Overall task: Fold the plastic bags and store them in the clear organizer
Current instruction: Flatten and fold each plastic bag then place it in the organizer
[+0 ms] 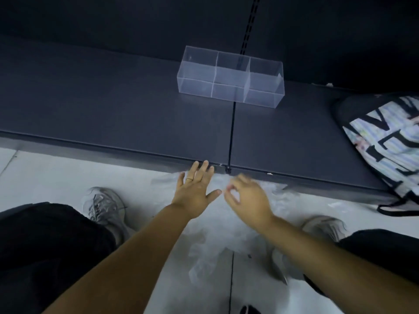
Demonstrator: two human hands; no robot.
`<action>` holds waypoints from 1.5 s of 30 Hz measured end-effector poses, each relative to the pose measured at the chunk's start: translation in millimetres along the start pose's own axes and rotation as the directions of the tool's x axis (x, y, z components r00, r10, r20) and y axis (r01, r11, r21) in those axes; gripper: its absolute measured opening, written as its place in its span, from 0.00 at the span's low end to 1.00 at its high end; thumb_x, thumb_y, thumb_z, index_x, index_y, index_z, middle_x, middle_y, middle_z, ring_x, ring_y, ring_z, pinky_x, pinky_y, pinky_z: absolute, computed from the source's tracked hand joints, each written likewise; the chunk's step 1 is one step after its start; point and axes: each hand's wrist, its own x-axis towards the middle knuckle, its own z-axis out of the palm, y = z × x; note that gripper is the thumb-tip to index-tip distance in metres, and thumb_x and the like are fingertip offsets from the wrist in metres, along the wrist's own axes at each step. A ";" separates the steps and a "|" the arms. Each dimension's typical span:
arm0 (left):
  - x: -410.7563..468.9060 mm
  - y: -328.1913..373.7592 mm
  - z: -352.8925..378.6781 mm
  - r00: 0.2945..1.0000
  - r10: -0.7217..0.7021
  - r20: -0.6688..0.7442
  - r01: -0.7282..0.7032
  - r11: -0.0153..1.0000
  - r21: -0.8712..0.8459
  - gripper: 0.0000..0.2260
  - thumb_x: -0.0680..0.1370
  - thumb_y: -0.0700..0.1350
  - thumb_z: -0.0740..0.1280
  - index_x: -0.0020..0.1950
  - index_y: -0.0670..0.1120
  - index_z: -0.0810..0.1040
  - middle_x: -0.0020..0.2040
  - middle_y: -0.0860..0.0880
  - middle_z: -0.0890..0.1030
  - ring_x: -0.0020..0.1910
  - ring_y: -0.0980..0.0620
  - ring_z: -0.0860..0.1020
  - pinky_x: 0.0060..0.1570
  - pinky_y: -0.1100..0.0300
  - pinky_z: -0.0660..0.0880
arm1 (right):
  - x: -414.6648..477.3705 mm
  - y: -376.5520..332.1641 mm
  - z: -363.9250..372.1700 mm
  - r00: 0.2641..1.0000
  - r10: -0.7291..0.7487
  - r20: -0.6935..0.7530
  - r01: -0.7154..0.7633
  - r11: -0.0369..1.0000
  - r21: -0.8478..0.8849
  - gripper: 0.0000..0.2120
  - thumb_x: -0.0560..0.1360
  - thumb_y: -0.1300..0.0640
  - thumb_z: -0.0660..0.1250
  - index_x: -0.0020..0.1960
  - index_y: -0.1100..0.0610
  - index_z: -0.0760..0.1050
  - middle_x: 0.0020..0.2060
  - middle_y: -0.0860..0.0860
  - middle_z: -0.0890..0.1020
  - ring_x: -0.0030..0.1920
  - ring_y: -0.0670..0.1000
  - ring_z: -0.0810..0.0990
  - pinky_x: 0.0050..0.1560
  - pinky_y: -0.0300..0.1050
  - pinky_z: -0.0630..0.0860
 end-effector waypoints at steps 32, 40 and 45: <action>-102.2 59.3 -122.5 0.741 -0.501 -0.447 -0.255 0.405 -0.878 0.09 0.75 0.61 0.65 0.43 0.57 0.74 0.46 0.60 0.76 0.46 0.63 0.75 0.51 0.63 0.70 | -19.9 -18.4 -151.1 0.856 0.423 0.296 -0.461 0.368 0.807 0.12 0.72 0.41 0.69 0.41 0.49 0.83 0.44 0.47 0.84 0.53 0.51 0.79 0.52 0.51 0.74; -98.4 86.0 -112.0 0.942 -0.192 -0.276 -0.158 0.471 -0.868 0.10 0.74 0.50 0.71 0.51 0.45 0.80 0.60 0.58 0.78 0.59 0.60 0.75 0.51 0.74 0.68 | -34.4 -37.8 -150.4 0.902 0.351 0.250 -0.348 0.253 0.902 0.19 0.72 0.43 0.69 0.48 0.60 0.80 0.45 0.59 0.83 0.45 0.57 0.81 0.51 0.49 0.77; -104.6 69.5 -122.2 0.958 -0.230 -0.169 -0.127 0.189 -0.974 0.08 0.77 0.49 0.69 0.42 0.45 0.78 0.45 0.48 0.83 0.45 0.51 0.79 0.52 0.56 0.73 | -47.9 -5.1 -168.9 0.845 0.517 0.136 -0.427 0.500 0.754 0.15 0.68 0.50 0.75 0.34 0.55 0.71 0.37 0.56 0.75 0.40 0.55 0.73 0.48 0.55 0.74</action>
